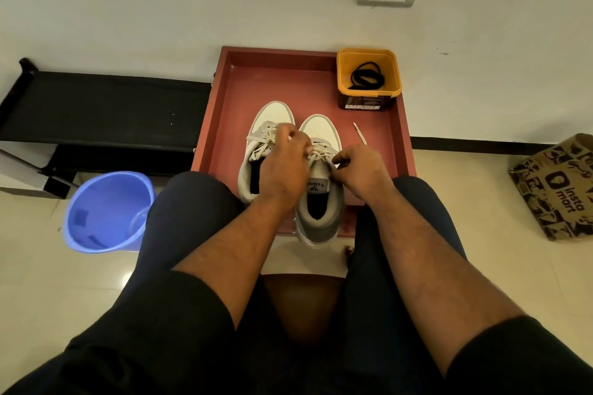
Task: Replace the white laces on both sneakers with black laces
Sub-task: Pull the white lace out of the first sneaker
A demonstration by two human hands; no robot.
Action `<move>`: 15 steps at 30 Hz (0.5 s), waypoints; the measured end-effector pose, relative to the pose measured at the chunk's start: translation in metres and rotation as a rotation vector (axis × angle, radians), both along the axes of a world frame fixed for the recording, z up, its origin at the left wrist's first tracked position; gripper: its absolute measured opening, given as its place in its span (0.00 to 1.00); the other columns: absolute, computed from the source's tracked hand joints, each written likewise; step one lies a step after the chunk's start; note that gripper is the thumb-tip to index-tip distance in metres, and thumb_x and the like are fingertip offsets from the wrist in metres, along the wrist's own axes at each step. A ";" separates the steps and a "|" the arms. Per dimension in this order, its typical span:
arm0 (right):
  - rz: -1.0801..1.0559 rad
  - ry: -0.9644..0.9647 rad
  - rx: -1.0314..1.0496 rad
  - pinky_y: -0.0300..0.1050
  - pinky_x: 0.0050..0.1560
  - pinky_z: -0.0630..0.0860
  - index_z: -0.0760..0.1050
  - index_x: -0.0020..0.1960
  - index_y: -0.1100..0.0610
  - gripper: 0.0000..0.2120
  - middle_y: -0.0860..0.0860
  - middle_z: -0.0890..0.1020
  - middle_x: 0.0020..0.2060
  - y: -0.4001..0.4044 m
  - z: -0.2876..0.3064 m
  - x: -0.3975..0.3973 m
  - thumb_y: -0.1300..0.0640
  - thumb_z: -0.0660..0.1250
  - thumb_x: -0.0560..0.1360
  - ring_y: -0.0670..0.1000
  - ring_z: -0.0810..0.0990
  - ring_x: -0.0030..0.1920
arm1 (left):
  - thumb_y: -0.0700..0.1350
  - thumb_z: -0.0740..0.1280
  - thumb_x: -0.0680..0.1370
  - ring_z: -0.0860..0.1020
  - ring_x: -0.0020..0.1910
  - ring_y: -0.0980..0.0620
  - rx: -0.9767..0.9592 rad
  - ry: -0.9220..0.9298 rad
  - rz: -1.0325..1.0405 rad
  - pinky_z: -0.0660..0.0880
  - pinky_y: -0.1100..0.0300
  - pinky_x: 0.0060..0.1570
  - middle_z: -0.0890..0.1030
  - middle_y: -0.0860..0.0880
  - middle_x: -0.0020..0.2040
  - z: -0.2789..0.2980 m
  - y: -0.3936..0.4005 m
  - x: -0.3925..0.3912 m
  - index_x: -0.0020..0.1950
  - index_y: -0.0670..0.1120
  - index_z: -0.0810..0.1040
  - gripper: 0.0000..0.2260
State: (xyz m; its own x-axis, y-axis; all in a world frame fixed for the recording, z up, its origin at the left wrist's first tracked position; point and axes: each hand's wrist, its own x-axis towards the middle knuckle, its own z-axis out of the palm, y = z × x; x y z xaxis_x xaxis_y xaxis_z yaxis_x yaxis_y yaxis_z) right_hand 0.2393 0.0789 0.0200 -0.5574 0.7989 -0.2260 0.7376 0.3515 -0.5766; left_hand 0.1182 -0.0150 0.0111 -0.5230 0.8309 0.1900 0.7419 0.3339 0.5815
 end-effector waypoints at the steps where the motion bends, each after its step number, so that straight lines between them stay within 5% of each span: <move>1: -0.012 -0.004 -0.009 0.38 0.47 0.74 0.82 0.57 0.59 0.15 0.54 0.84 0.50 0.001 0.000 0.000 0.60 0.74 0.70 0.50 0.81 0.48 | 0.40 0.61 0.80 0.76 0.45 0.48 0.066 -0.052 0.069 0.78 0.50 0.41 0.69 0.47 0.59 0.002 0.000 -0.004 0.53 0.43 0.75 0.05; 6: -0.008 -0.012 -0.026 0.44 0.52 0.79 0.83 0.54 0.59 0.13 0.54 0.84 0.49 0.000 0.002 0.000 0.61 0.74 0.70 0.51 0.81 0.49 | 0.41 0.65 0.80 0.75 0.47 0.54 0.192 -0.158 0.249 0.72 0.68 0.36 0.72 0.47 0.58 0.012 -0.006 -0.017 0.59 0.45 0.72 0.08; 10: 0.027 -0.029 0.007 0.44 0.50 0.79 0.84 0.52 0.58 0.10 0.53 0.84 0.46 -0.003 0.005 0.001 0.61 0.72 0.71 0.50 0.81 0.47 | 0.55 0.67 0.77 0.77 0.43 0.51 -0.108 -0.193 0.038 0.74 0.55 0.41 0.79 0.50 0.45 0.001 -0.007 -0.006 0.52 0.47 0.77 0.12; 12: 0.039 -0.045 0.024 0.41 0.46 0.78 0.84 0.51 0.58 0.09 0.53 0.84 0.45 -0.004 0.004 0.001 0.62 0.70 0.72 0.49 0.81 0.46 | 0.53 0.68 0.76 0.79 0.44 0.49 -0.224 -0.214 0.014 0.77 0.54 0.44 0.81 0.49 0.46 -0.007 -0.005 -0.003 0.54 0.46 0.79 0.13; 15: -0.026 -0.035 0.033 0.41 0.41 0.77 0.84 0.48 0.58 0.07 0.53 0.85 0.42 -0.002 0.004 0.002 0.63 0.70 0.71 0.49 0.81 0.42 | 0.48 0.67 0.77 0.80 0.38 0.44 -0.196 -0.225 0.038 0.76 0.54 0.37 0.81 0.46 0.37 -0.007 -0.004 -0.012 0.45 0.43 0.83 0.09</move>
State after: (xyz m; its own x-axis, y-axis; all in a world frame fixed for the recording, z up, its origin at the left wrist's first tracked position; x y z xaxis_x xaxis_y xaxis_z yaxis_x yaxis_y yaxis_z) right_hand 0.2411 0.0768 0.0238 -0.5281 0.8206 -0.2186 0.7665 0.3498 -0.5386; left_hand 0.1066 -0.0192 0.0038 -0.5654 0.8191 -0.0968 0.5862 0.4817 0.6515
